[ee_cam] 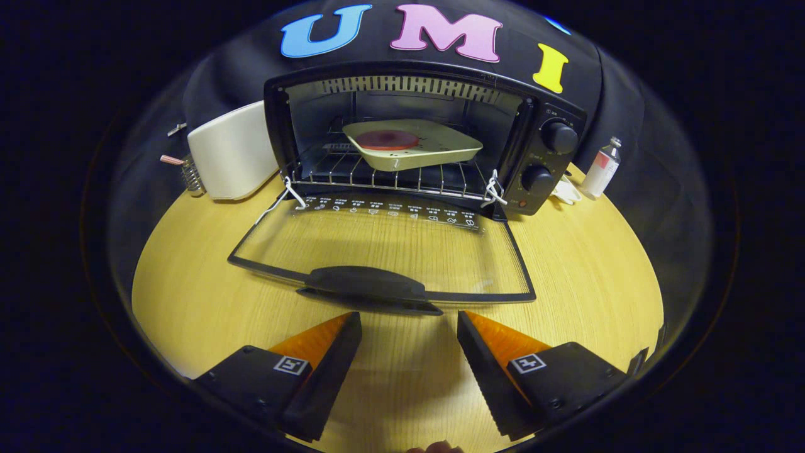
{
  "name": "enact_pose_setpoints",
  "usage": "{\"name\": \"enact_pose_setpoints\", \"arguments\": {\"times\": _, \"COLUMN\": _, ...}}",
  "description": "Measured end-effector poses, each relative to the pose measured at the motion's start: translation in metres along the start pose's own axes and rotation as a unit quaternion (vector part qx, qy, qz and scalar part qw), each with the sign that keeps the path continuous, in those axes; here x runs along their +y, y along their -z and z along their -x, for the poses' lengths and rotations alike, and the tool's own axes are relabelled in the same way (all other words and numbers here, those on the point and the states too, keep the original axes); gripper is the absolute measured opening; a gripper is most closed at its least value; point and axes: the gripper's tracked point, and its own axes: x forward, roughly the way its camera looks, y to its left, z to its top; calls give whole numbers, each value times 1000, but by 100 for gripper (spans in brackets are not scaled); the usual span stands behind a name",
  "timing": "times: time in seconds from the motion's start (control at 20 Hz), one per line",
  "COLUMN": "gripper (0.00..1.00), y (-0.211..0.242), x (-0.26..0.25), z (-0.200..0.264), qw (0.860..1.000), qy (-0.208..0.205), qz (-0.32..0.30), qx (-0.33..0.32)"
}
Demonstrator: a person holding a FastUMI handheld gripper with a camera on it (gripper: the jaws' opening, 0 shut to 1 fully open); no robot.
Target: Open the toaster oven, put the food inside, and close the toaster oven door.
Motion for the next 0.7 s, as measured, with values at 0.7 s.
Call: {"name": "enact_pose_setpoints", "arguments": {"times": 0.7, "gripper": 97, "y": -68, "x": 3, "z": 57, "qw": 995, "qy": -39, "qz": 35, "qx": -89}}
